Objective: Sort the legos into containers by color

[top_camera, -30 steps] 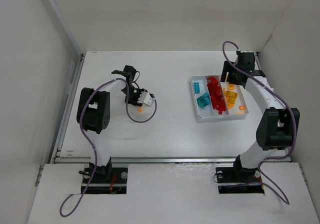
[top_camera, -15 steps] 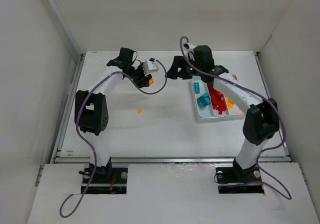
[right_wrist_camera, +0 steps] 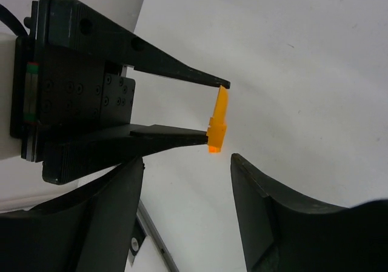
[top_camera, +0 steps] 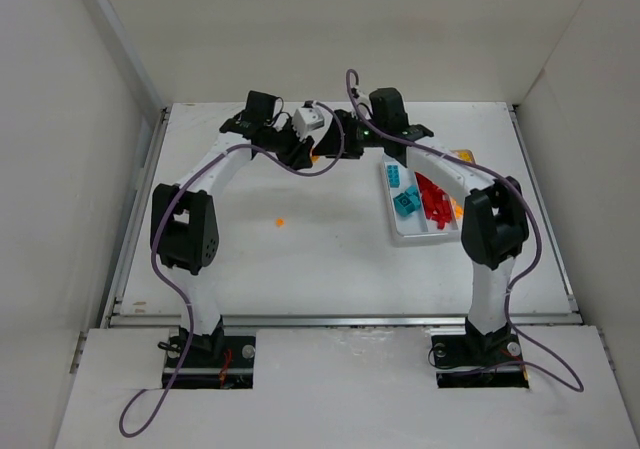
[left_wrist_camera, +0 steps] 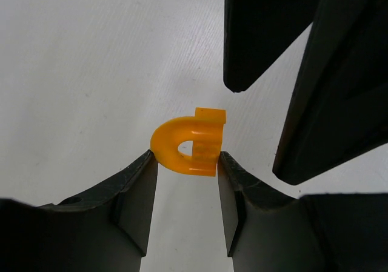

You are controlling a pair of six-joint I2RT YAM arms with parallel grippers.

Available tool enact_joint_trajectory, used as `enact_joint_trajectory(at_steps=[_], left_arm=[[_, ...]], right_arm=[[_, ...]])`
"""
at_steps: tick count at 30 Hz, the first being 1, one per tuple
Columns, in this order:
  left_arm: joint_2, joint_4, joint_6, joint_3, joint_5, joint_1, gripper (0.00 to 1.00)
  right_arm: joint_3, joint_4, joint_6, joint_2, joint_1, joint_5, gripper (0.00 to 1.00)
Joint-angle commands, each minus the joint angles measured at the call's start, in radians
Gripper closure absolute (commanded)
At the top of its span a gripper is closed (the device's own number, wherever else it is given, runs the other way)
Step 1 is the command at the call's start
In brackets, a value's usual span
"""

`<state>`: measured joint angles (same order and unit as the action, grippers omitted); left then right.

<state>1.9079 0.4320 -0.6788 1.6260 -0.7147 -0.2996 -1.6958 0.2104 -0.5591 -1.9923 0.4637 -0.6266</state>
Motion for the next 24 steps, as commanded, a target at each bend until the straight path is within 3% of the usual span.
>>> enact_joint_trajectory(at_steps=[1,6,20,24], left_arm=[[-0.063,-0.029,0.041,0.047,-0.032,-0.004,1.0],[-0.063,-0.029,0.041,0.048,-0.042,-0.004,1.0],[-0.063,0.01,0.03,0.057,-0.051,-0.013,1.0],[-0.063,0.01,0.03,0.057,-0.051,-0.022,1.0]], right_arm=[[-0.05,-0.059,-0.022,-0.011,0.012,-0.038,0.36],[-0.079,-0.059,-0.022,-0.055,0.021,-0.018,0.46],[-0.16,-0.069,-0.033,-0.132,0.021,0.007,0.55],[-0.173,-0.069,-0.033,-0.142,0.03,0.007,0.68]])
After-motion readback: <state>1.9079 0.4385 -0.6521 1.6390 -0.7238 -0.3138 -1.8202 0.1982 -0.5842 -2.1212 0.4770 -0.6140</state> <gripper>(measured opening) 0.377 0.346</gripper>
